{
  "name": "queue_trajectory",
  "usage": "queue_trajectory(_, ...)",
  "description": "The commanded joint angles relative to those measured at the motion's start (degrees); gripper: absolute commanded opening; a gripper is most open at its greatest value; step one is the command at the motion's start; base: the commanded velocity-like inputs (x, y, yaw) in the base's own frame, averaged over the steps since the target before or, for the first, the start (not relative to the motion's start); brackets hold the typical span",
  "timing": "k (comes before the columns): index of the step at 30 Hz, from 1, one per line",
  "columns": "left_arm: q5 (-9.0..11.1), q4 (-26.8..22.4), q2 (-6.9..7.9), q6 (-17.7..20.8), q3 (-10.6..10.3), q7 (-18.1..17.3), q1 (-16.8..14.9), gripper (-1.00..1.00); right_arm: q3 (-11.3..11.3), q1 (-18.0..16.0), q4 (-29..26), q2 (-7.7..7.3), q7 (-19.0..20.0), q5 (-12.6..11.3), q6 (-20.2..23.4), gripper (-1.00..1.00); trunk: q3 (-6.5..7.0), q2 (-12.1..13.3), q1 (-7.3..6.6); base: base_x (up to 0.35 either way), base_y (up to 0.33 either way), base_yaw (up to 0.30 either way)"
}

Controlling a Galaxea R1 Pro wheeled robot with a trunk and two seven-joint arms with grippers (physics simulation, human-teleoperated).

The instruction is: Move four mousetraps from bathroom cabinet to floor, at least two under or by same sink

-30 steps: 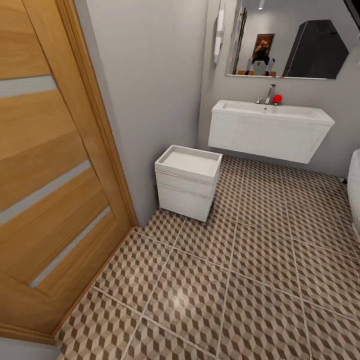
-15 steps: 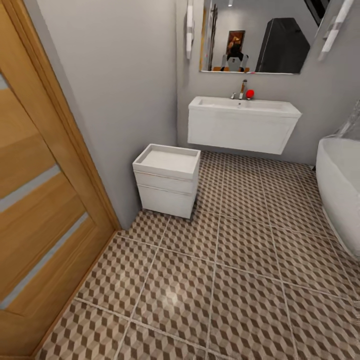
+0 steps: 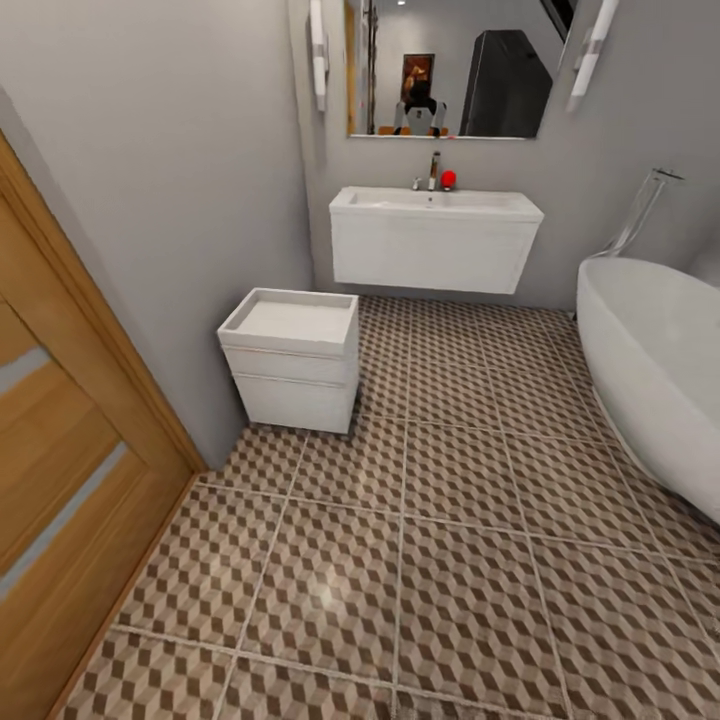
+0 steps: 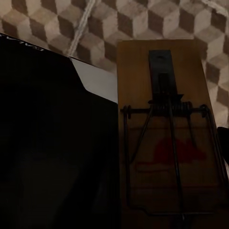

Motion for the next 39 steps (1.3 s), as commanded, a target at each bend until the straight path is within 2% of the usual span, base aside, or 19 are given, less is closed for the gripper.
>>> queue_trajectory(1,0.45,-0.09,0.06,0.08,-0.31,0.04,-0.02,-1.00,0.50,-0.09,0.29,0.07,0.18,-0.61,-0.43,-1.00,-0.09,-0.02,0.00,0.000,0.000,-0.268)
queue_trajectory(19,0.42,-0.09,0.06,0.08,-0.31,0.04,-0.02,-1.00,0.50,-0.09,0.23,0.04,0.18,-0.61,-0.43,-1.00,-0.89,-0.02,0.00,0.000,0.000,-0.258)
queue_trajectory(39,0.42,-0.09,0.05,0.08,-0.31,0.21,-0.02,-1.00,0.50,-0.09,0.01,-0.01,0.18,-0.52,-0.43,-1.00,-0.94,-0.02,0.00,0.019,0.000,-0.013)
